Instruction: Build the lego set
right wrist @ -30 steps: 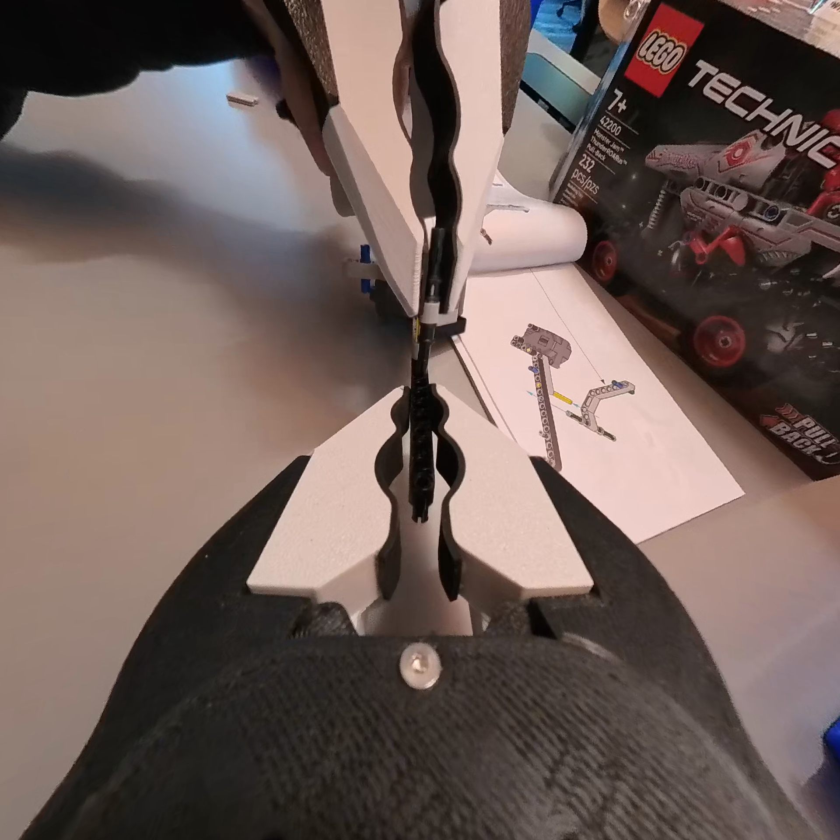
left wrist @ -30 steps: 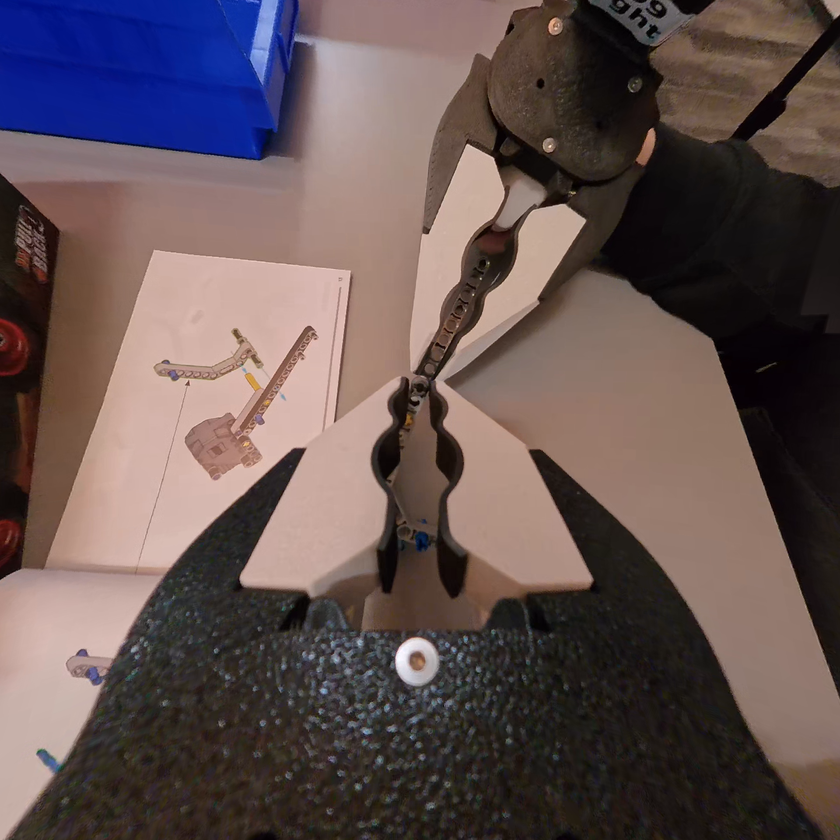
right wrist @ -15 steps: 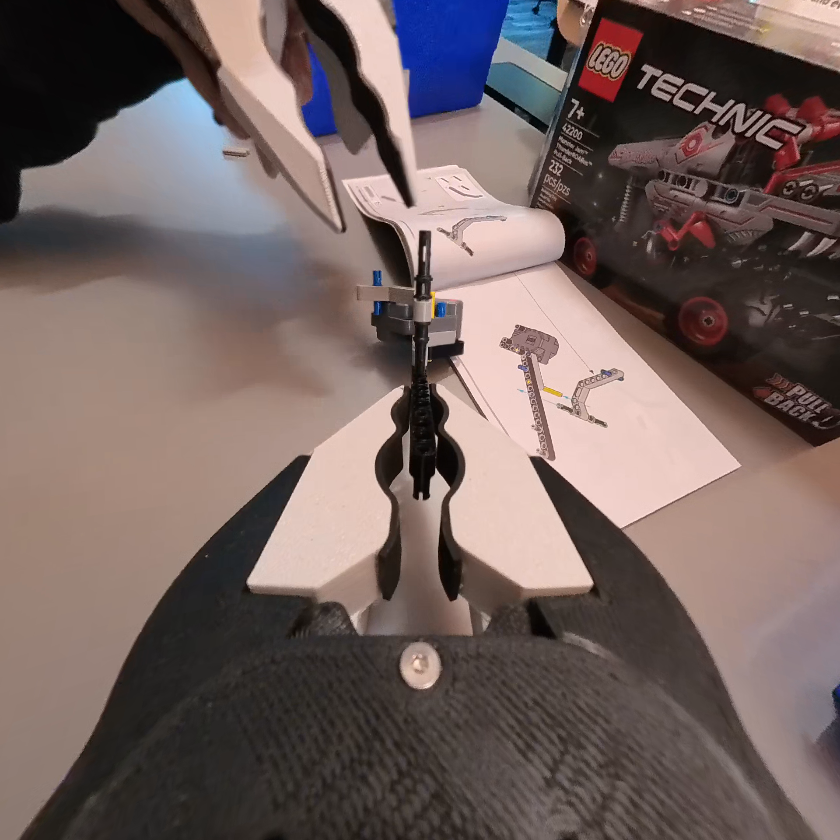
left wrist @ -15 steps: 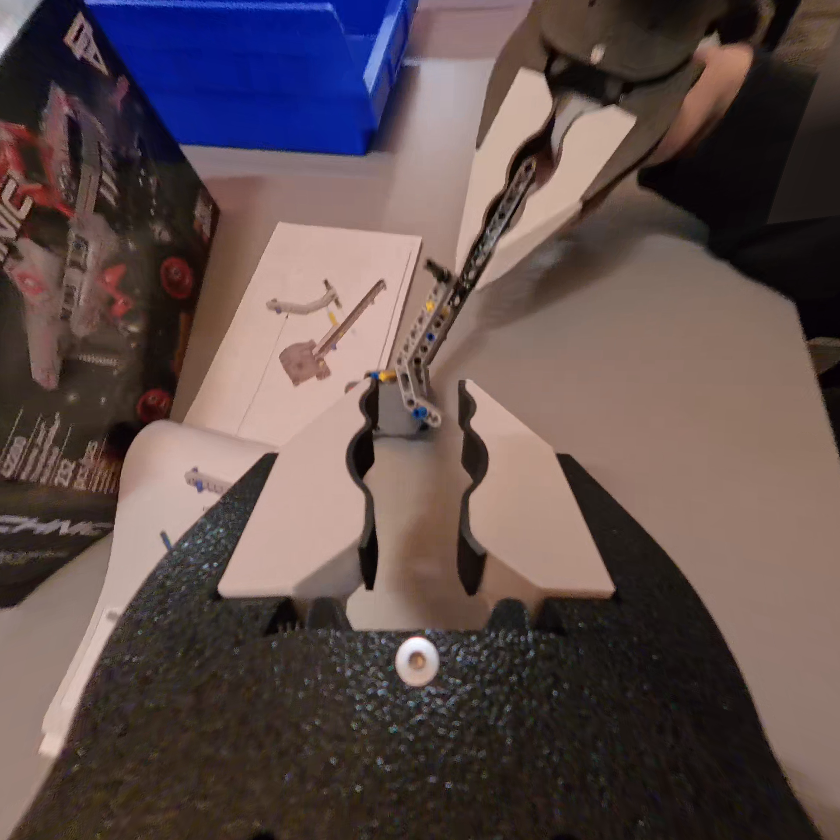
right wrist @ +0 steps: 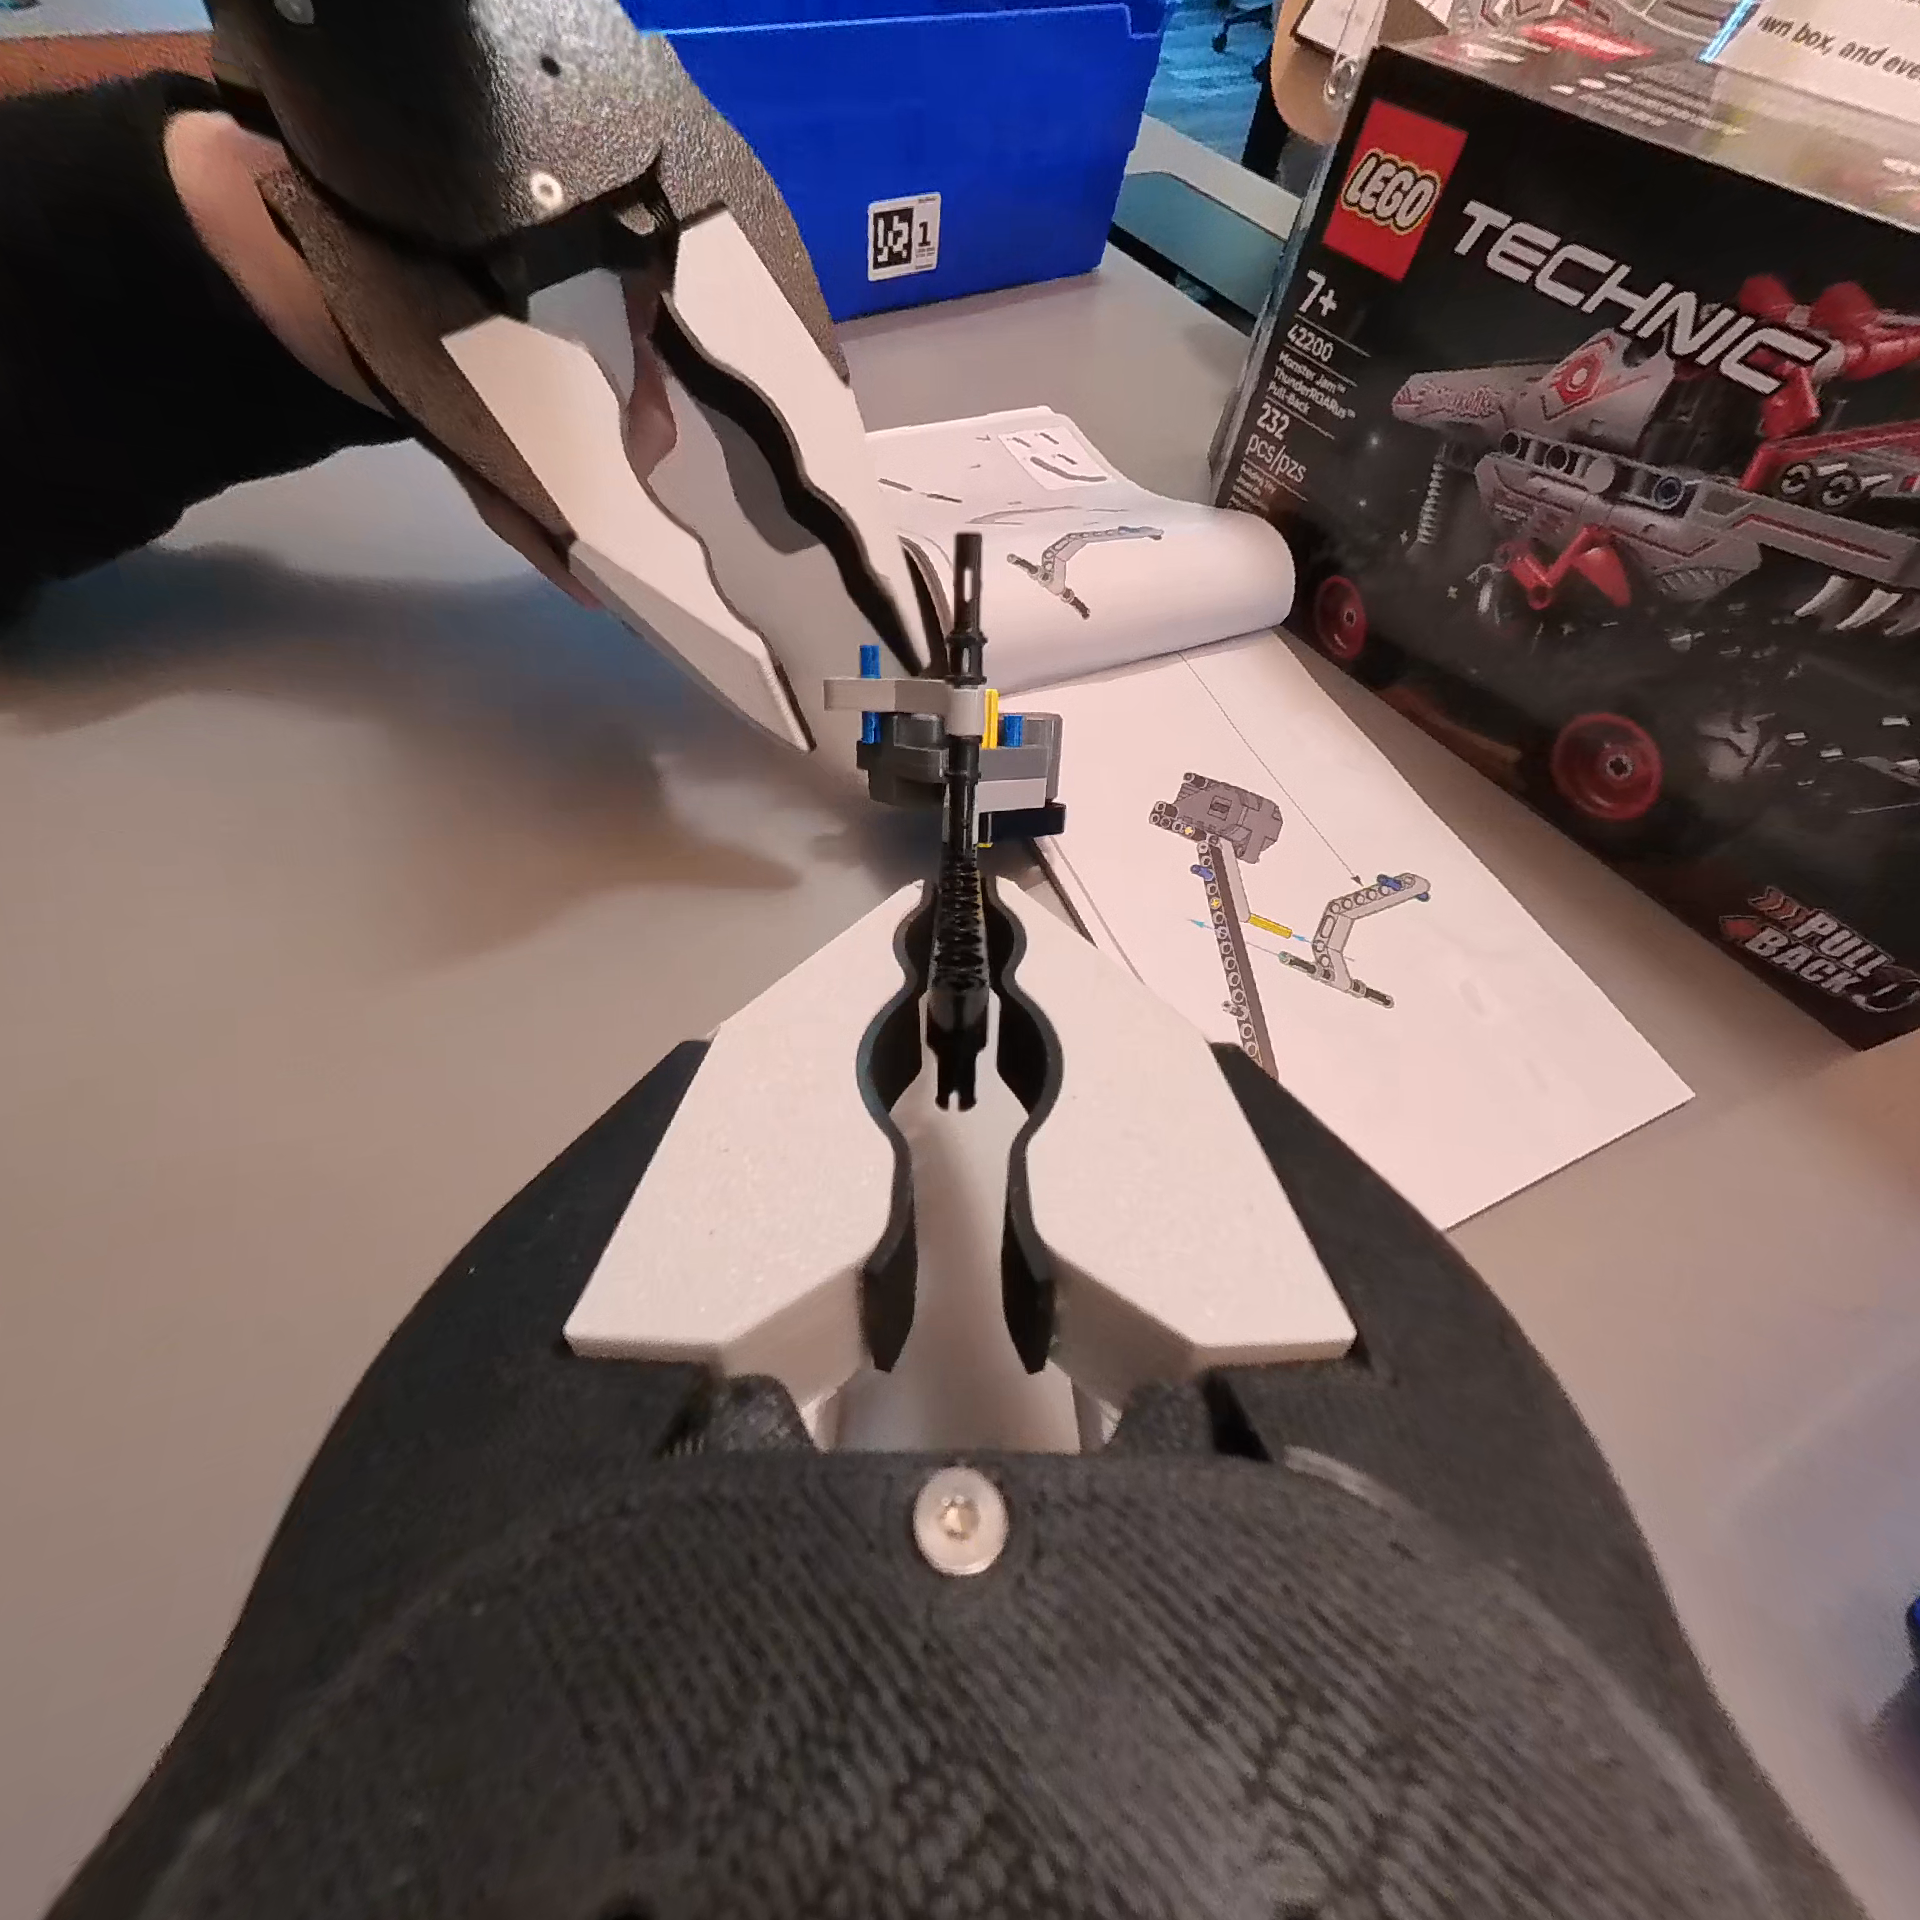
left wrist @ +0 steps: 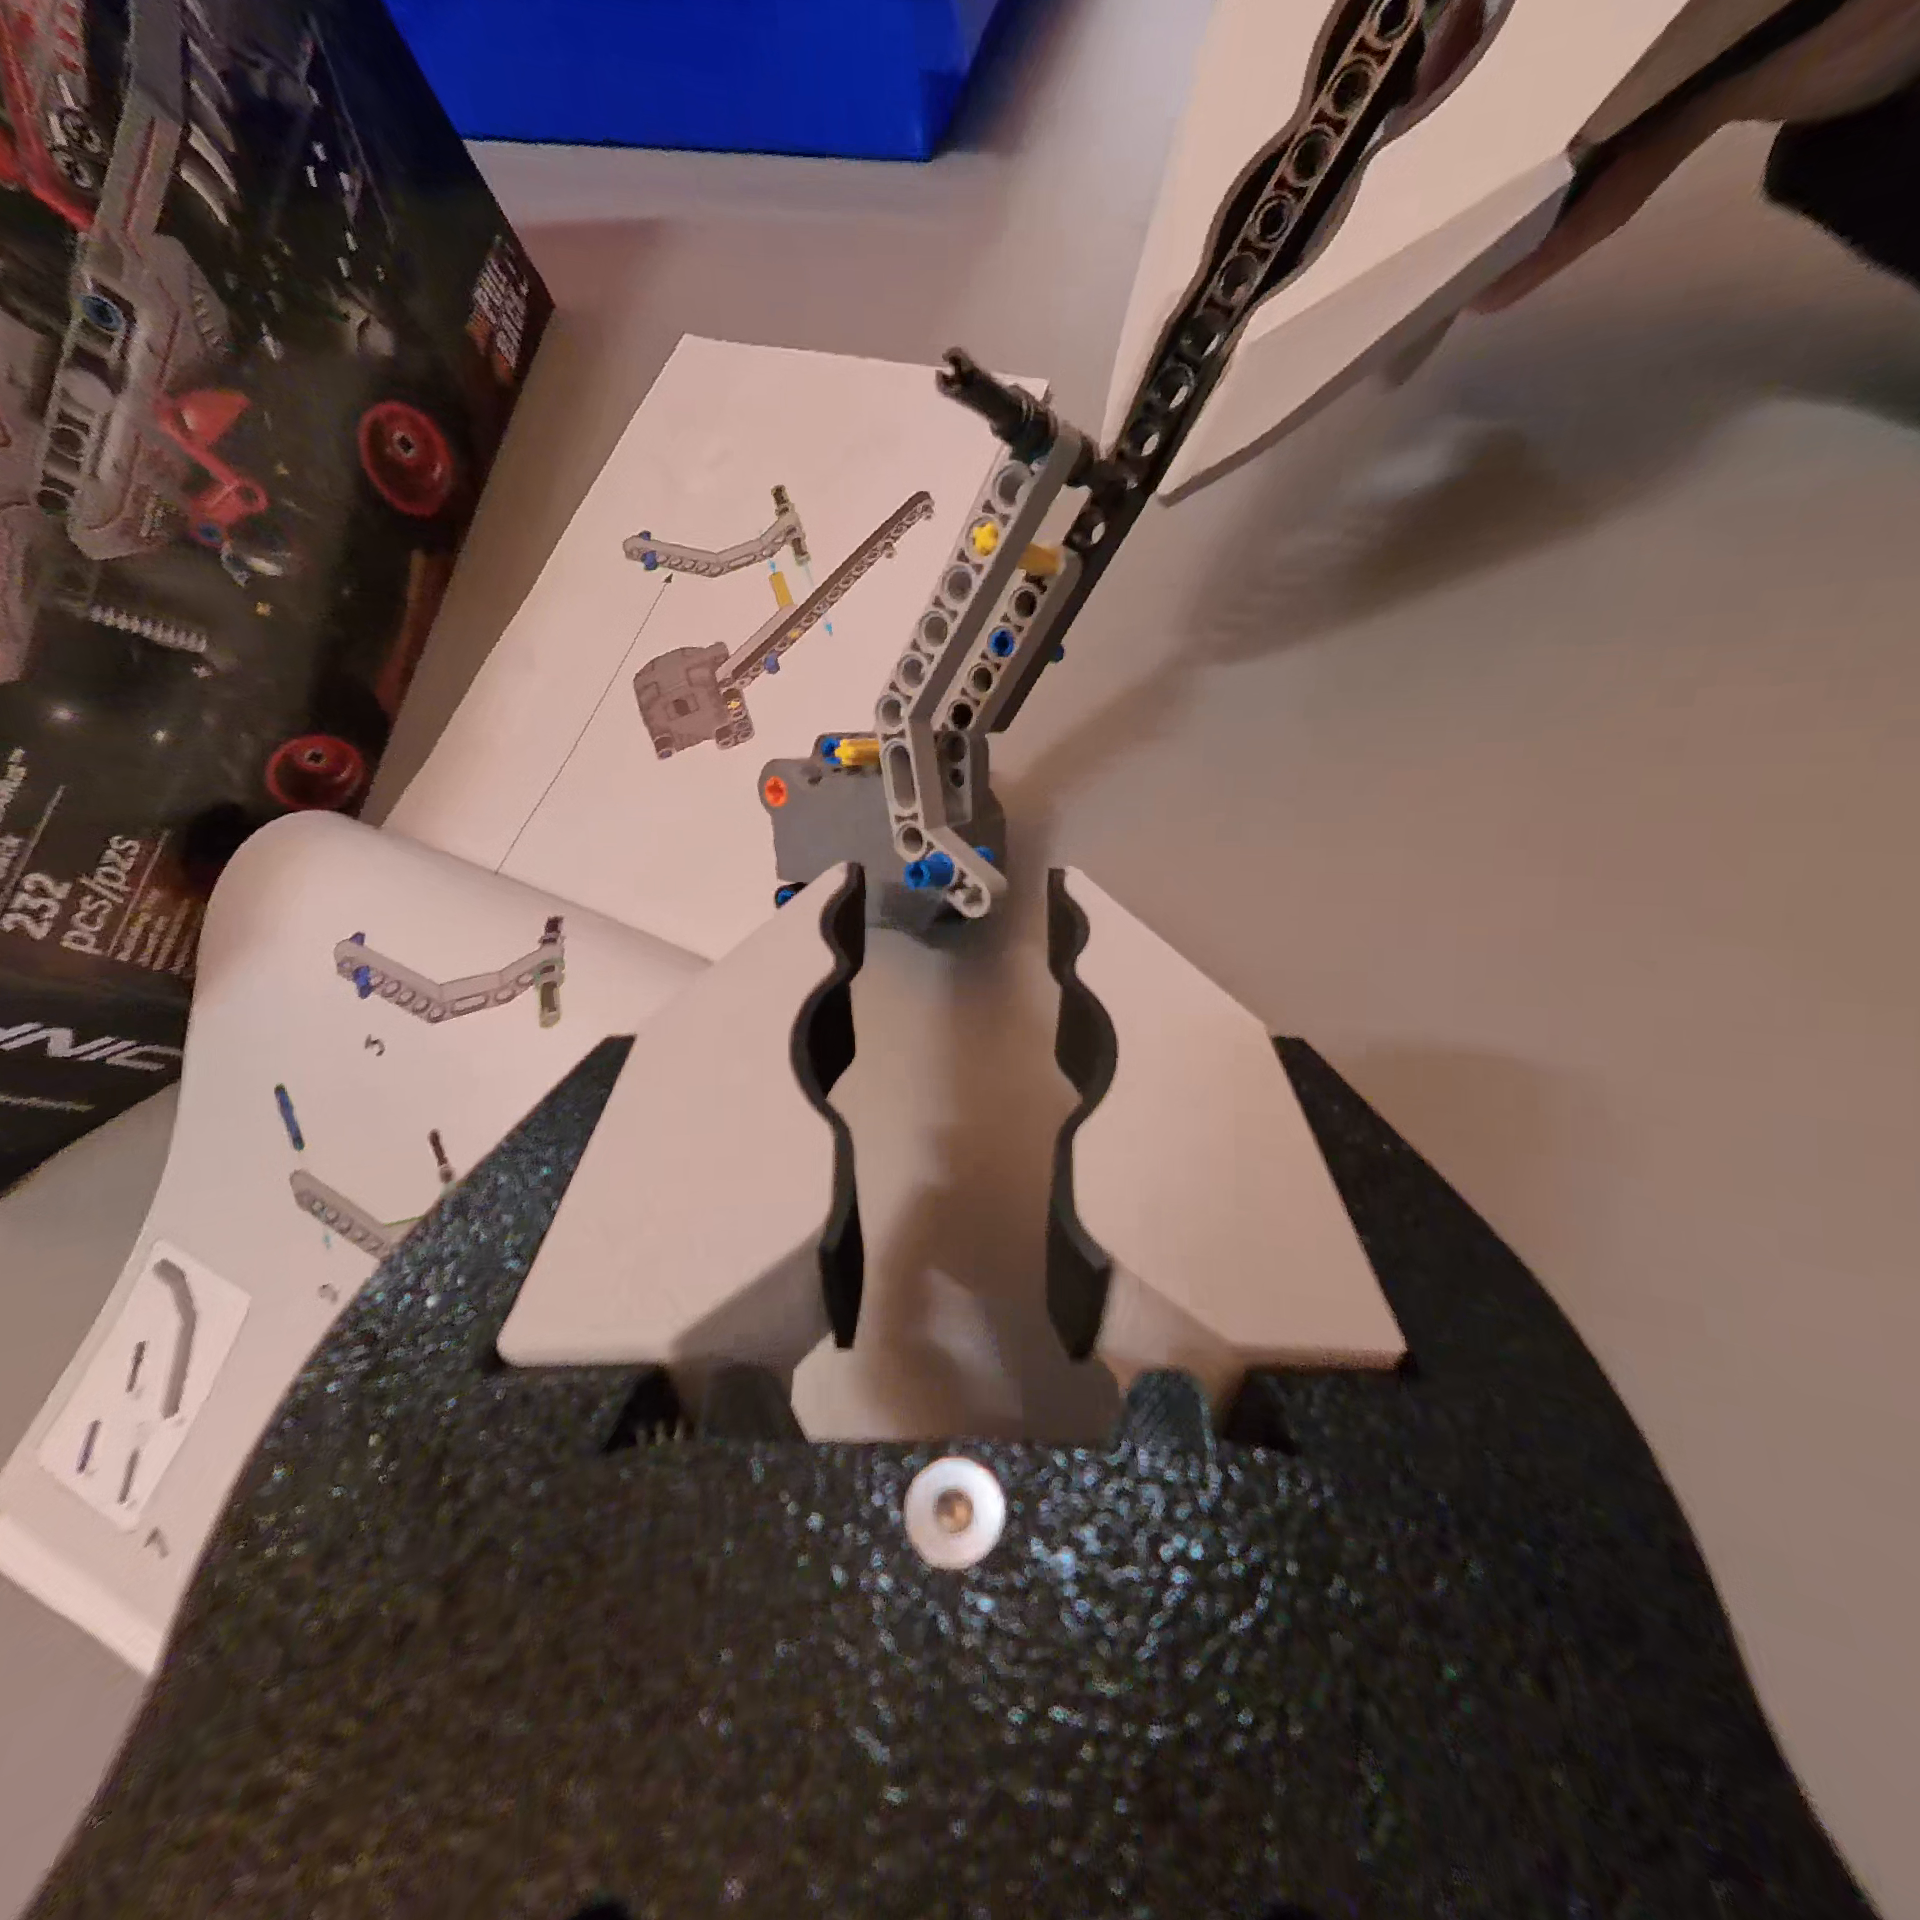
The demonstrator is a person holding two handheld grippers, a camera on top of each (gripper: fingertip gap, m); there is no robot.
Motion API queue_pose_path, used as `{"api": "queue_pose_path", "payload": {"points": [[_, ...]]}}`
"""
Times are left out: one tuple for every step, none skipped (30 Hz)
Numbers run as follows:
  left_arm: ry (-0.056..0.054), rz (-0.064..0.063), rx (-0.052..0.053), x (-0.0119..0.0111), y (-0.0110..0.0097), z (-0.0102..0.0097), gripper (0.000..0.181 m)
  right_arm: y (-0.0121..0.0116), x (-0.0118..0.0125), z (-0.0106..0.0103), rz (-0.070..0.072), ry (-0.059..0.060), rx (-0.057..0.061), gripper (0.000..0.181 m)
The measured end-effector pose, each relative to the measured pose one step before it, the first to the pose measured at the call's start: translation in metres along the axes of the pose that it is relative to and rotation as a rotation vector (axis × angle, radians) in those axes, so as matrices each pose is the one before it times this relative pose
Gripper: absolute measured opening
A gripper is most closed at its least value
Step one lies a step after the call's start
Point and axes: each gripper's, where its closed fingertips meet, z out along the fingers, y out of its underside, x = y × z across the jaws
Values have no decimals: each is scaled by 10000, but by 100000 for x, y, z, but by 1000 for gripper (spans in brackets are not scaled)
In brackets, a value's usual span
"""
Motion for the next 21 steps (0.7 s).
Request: {"api": "queue_pose_path", "payload": {"points": [[-115,181,-47,-56,-8,-75,33,54,-83,-1,-143,-22,1,5],[-118,244,2,-57,-165,-130,33,83,-39,-20,-110,-4,5,5],[-134,375,27,-58,-324,-188,34,84,-35,-18,-65,-28,9,5],[-138,496,8,-35,-473,-206,34,55,-63,-27,-99,-52,38,5],[-121,560,-21,1,-654,-195,34,23,-88,-29,-112,-55,66,5],[-35,600,-56,105,-803,-134,35,35,-54,-26,-90,-32,54,5],[4,620,-92,105,-878,-51,35,7,9,-10,-109,4,51,5],[-13,605,-139,8,-821,53,35,-41,-19,9,-141,11,68,5],[42,551,-218,-16,-623,158,35,-74,-56,19,-146,-4,79,5],[165,446,-304,21,-334,275,37,-59,-66,52,-148,-2,57,5],[217,303,-326,-48,-54,397,39,-28,-46,69,-142,24,17,5],[238,149,-252,-140,128,461,38,-29,-72,52,-119,6,-4,5],[437,17,-110,99,160,465,33,-23,-92,51,-131,-1,-15,5],[563,-78,59,290,43,339,23,-18,-85,41,-129,6,-8,5],[396,-102,165,123,-110,150,14,37,-55,31,-54,2,-37,5],[253,-50,152,22,-106,19,10,108,-14,21,-8,1,-62,5],[284,-14,94,165,-24,2,6,122,36,-5,-25,21,-61,5],[214,-27,70,115,-18,21,6,129,-32,-16,-69,-12,-55,5],[105,-28,47,16,-18,30,5,134,-4,-5,-75,14,-57,4],[54,1,9,-28,-1,-15,6,172,58,18,-17,31,-95,4],[-33,30,-2,-115,-11,-103,6,254,38,71,-27,20,-159,4]]}}
